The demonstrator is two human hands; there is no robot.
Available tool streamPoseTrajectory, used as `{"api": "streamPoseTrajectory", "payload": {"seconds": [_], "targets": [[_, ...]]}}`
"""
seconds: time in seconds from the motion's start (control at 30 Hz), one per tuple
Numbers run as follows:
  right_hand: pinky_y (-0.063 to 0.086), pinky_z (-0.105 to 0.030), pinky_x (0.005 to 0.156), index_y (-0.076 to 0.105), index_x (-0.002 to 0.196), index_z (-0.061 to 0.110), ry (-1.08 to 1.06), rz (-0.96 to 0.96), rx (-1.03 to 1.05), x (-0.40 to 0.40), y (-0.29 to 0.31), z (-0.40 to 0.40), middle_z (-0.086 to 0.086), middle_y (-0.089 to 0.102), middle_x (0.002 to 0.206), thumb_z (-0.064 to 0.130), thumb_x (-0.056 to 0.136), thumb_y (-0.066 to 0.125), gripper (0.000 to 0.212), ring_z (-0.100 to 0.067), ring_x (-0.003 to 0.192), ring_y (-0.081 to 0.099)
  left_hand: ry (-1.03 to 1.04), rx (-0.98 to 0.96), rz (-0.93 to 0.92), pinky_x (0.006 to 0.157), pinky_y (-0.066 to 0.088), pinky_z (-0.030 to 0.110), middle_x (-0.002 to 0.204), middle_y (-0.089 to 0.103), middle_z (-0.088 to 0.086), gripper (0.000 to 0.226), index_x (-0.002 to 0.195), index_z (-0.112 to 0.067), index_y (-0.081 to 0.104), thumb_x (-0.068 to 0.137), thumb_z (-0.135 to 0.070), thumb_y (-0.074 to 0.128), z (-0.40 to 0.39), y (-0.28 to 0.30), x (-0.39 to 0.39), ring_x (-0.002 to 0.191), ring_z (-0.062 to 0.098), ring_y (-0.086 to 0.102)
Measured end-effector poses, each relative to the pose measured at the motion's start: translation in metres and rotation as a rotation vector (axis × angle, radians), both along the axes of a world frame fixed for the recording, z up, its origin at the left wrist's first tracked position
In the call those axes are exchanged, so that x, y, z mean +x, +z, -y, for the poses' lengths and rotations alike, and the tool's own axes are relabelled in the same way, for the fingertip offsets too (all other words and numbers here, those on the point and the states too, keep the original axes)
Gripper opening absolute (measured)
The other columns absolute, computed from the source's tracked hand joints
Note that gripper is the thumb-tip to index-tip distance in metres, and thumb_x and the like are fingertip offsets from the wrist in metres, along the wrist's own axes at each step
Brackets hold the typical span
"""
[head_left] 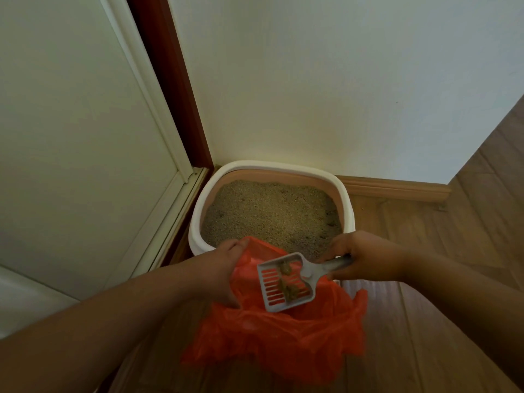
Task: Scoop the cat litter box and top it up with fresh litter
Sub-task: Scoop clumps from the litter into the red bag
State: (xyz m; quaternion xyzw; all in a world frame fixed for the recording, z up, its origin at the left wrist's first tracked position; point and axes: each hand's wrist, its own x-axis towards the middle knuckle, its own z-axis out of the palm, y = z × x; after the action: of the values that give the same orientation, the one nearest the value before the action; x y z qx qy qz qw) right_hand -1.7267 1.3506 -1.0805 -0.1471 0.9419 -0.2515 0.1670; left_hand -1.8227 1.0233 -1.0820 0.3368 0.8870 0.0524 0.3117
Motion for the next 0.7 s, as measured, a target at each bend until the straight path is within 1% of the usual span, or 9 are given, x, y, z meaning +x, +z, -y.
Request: {"api": "streamPoseTrajectory", "payload": {"seconds": [0.07, 0.13, 0.2, 0.27, 0.33, 0.47, 0.57, 0.67, 0.7], "targets": [[0.055, -0.030, 0.084, 0.071, 0.117, 0.039, 0.052, -0.017, 0.094, -0.001, 0.005, 0.007, 0.020, 0.062, 0.107, 0.044, 0.090, 0.072, 0.027, -0.001, 0.094, 0.061, -0.003, 0.010, 0.002, 0.117, 0.032, 0.033, 0.167, -0.008, -0.007, 0.145, 0.158, -0.027, -0.021, 0.067, -0.047, 0.090, -0.001, 0.000, 0.001, 0.151, 0.021, 0.022], [0.054, -0.032, 0.088, 0.070, 0.121, 0.035, 0.157, -0.011, 0.217, -0.003, 0.014, 0.016, 0.020, 0.061, 0.112, 0.040, 0.094, 0.067, 0.028, -0.002, 0.100, 0.061, -0.012, 0.016, -0.003, 0.118, 0.030, 0.034, 0.167, -0.009, -0.007, 0.146, 0.158, -0.026, -0.021, 0.067, -0.048, 0.091, -0.001, 0.000, 0.001, 0.152, 0.022, 0.019], [0.052, -0.031, 0.092, 0.067, 0.127, 0.034, 0.274, 0.000, 0.329, -0.005, 0.020, 0.025, 0.016, 0.061, 0.121, 0.038, 0.097, 0.062, 0.030, -0.005, 0.108, 0.060, -0.019, 0.020, -0.007, 0.117, 0.031, 0.034, 0.167, -0.009, -0.006, 0.146, 0.158, -0.026, -0.022, 0.067, -0.048, 0.091, -0.002, 0.000, 0.001, 0.152, 0.022, 0.019], [0.051, -0.028, 0.092, 0.065, 0.130, 0.034, 0.322, -0.025, 0.386, -0.006, 0.021, 0.032, 0.015, 0.060, 0.126, 0.037, 0.098, 0.059, 0.032, -0.006, 0.111, 0.060, -0.023, 0.021, -0.009, 0.117, 0.031, 0.034, 0.167, -0.010, -0.007, 0.147, 0.158, -0.027, -0.022, 0.067, -0.048, 0.091, -0.002, -0.002, 0.001, 0.152, 0.022, 0.019], [0.052, -0.029, 0.088, 0.066, 0.128, 0.034, 0.315, -0.043, 0.396, -0.008, 0.020, 0.035, 0.014, 0.061, 0.124, 0.035, 0.098, 0.058, 0.031, -0.007, 0.109, 0.061, -0.023, 0.022, -0.008, 0.117, 0.032, 0.035, 0.166, -0.010, -0.009, 0.147, 0.157, -0.028, -0.023, 0.067, -0.049, 0.090, -0.001, -0.003, 0.000, 0.152, 0.022, 0.021], [0.052, -0.030, 0.086, 0.069, 0.124, 0.033, 0.324, -0.006, 0.421, -0.009, 0.018, 0.039, 0.013, 0.061, 0.119, 0.033, 0.097, 0.058, 0.029, -0.008, 0.105, 0.061, -0.016, 0.017, -0.010, 0.117, 0.033, 0.034, 0.166, -0.010, -0.009, 0.145, 0.157, -0.027, -0.023, 0.068, -0.047, 0.090, 0.000, -0.002, 0.000, 0.151, 0.022, 0.021], [0.051, -0.026, 0.084, 0.069, 0.123, 0.034, 0.286, -0.022, 0.382, -0.009, 0.016, 0.034, 0.014, 0.061, 0.117, 0.033, 0.098, 0.057, 0.028, -0.005, 0.103, 0.060, -0.012, 0.012, -0.008, 0.117, 0.035, 0.035, 0.166, -0.009, -0.008, 0.145, 0.157, -0.027, -0.022, 0.068, -0.048, 0.090, 0.002, -0.003, -0.001, 0.151, 0.022, 0.023], [0.051, -0.024, 0.086, 0.069, 0.125, 0.035, 0.263, -0.024, 0.335, -0.009, 0.013, 0.031, 0.016, 0.060, 0.116, 0.034, 0.098, 0.060, 0.029, -0.004, 0.103, 0.059, -0.008, -0.001, -0.009, 0.118, 0.034, 0.035, 0.167, -0.010, -0.008, 0.146, 0.157, -0.028, -0.023, 0.067, -0.050, 0.090, 0.003, -0.004, -0.002, 0.152, 0.022, 0.020], [0.050, -0.021, 0.082, 0.069, 0.124, 0.035, 0.243, -0.015, 0.297, -0.010, 0.011, 0.030, 0.016, 0.061, 0.113, 0.034, 0.097, 0.062, 0.028, -0.004, 0.099, 0.060, -0.006, -0.004, -0.007, 0.117, 0.033, 0.035, 0.167, -0.011, -0.008, 0.146, 0.157, -0.028, -0.023, 0.067, -0.050, 0.090, 0.003, -0.004, -0.002, 0.152, 0.022, 0.020]]}}
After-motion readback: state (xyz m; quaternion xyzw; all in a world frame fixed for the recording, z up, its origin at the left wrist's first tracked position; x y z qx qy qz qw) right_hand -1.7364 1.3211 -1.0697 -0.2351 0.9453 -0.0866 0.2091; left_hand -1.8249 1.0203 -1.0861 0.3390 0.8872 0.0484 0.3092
